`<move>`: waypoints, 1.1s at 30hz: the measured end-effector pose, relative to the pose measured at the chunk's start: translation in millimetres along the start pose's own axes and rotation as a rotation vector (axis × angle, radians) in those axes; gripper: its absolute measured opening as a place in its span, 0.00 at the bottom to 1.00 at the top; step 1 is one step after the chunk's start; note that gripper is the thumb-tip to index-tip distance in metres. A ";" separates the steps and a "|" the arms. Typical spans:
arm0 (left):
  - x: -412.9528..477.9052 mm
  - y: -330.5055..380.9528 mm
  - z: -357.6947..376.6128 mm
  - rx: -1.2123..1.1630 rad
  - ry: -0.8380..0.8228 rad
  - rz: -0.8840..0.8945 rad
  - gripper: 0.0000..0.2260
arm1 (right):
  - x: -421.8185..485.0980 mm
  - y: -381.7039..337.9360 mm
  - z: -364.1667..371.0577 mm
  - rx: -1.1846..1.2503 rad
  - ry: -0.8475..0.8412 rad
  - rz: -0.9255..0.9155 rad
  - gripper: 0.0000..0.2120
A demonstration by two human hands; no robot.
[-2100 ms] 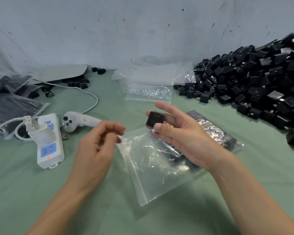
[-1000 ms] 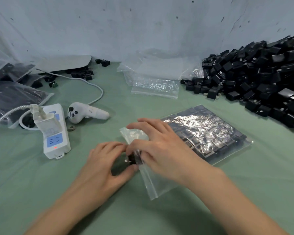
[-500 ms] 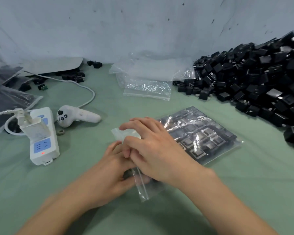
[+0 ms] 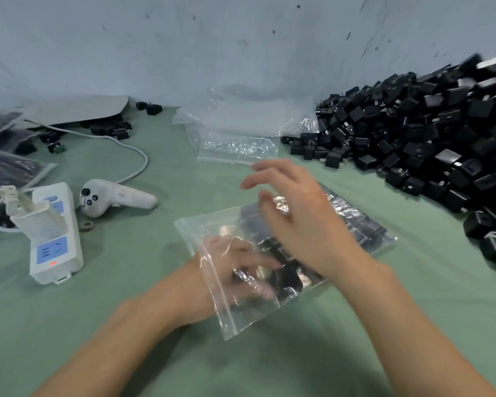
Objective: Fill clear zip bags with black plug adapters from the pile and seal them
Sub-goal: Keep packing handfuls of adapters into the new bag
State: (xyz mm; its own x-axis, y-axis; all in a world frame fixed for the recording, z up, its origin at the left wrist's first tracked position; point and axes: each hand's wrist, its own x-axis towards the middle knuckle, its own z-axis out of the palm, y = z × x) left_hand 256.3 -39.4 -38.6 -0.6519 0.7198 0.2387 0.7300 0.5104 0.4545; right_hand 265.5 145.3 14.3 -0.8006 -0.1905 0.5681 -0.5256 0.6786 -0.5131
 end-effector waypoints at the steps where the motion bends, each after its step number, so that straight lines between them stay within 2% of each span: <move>1: 2.7 -1.3 2.1 0.010 0.033 0.022 0.18 | -0.1 9.9 -6.9 0.012 0.049 0.061 0.13; 4: 6.4 -2.9 9.3 -0.008 0.077 0.000 0.17 | -5.8 36.4 -20.3 -0.010 0.133 0.231 0.13; 8: 11.3 -2.1 17.1 0.011 0.114 -0.043 0.19 | -14.4 56.6 -24.9 -0.077 0.122 0.375 0.13; 13: 17.7 8.8 25.8 0.235 0.186 -0.092 0.24 | -18.1 60.3 -24.7 -0.119 0.043 0.402 0.11; 16: 23.5 11.8 28.6 0.311 0.157 -0.116 0.25 | -20.5 62.3 -28.1 -0.129 0.032 0.405 0.11; 20: 10.1 2.5 17.1 0.246 0.148 -0.043 0.19 | -19.3 63.3 -26.4 -0.121 0.023 0.422 0.12; 22: -11.0 -11.1 7.5 0.162 0.201 -0.035 0.16 | -21.2 67.2 -31.2 -0.115 0.037 0.445 0.12; 24: -40.0 -31.4 -5.2 0.161 0.308 -0.131 0.17 | -24.2 72.4 -36.3 -0.106 0.051 0.471 0.13; 25: -55.1 -45.9 -12.7 0.178 0.410 -0.217 0.20 | -26.0 75.6 -39.1 -0.105 0.058 0.489 0.13; 27: -75.6 -67.6 -34.9 0.037 0.629 -0.484 0.26 | -29.7 82.8 -44.3 -0.102 0.078 0.534 0.14; 29: -71.5 -69.8 -52.8 -0.059 0.704 -0.610 0.30 | -32.2 90.3 -49.1 -0.055 0.123 0.604 0.14; 30: -57.8 -60.0 -57.3 -0.026 0.717 -0.595 0.29 | -32.1 94.1 -51.4 -0.017 0.156 0.643 0.14; 32: -8.7 -23.1 -57.5 -0.009 0.753 -0.467 0.21 | -30.7 101.7 -55.1 0.067 0.217 0.710 0.15; 33: 20.2 -4.1 -52.2 -0.015 0.690 -0.383 0.15 | -29.5 105.0 -56.2 0.104 0.233 0.734 0.15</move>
State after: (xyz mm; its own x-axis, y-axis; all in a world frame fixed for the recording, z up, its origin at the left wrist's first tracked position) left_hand 229.5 -51.5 9.2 -0.8413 0.0383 0.5392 0.4293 0.6536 0.6233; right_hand 250.1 262.1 -20.2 -0.8789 0.4440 0.1741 0.0822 0.5006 -0.8617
